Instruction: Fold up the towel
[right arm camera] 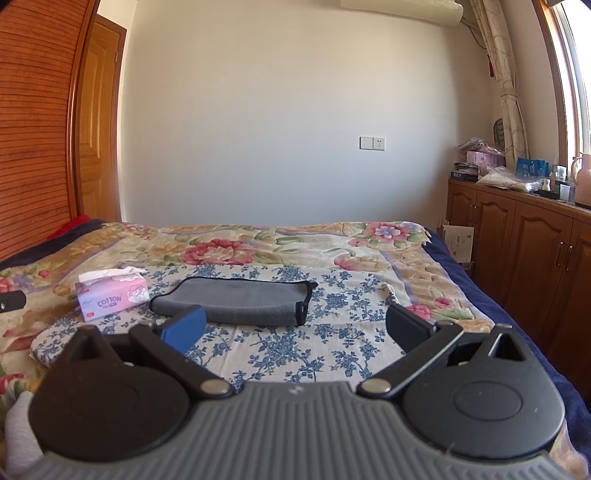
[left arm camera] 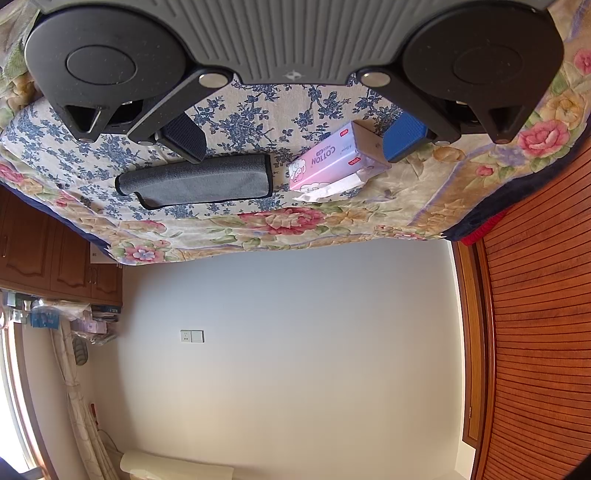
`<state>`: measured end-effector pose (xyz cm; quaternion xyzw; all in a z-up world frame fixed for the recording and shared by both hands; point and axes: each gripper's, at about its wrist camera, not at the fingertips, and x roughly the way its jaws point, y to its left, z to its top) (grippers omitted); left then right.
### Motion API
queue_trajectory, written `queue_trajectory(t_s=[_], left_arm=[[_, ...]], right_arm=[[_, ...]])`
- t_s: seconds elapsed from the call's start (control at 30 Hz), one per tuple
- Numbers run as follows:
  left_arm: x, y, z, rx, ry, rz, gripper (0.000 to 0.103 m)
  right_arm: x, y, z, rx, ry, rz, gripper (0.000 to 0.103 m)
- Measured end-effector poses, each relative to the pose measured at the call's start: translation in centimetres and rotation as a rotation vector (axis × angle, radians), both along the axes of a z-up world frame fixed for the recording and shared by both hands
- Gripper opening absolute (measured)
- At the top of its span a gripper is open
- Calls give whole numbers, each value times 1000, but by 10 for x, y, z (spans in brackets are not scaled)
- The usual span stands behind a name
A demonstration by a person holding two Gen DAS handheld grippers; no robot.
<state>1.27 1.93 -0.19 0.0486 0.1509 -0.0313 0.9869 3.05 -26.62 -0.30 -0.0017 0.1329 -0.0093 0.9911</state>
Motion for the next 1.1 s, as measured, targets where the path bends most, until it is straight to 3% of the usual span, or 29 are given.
queue_trajectory(t_s=[1.1], left_arm=[[0,1,-1,2,-1,-1,103]], right_arm=[[0,-1,-1,-9,1,-3,103]])
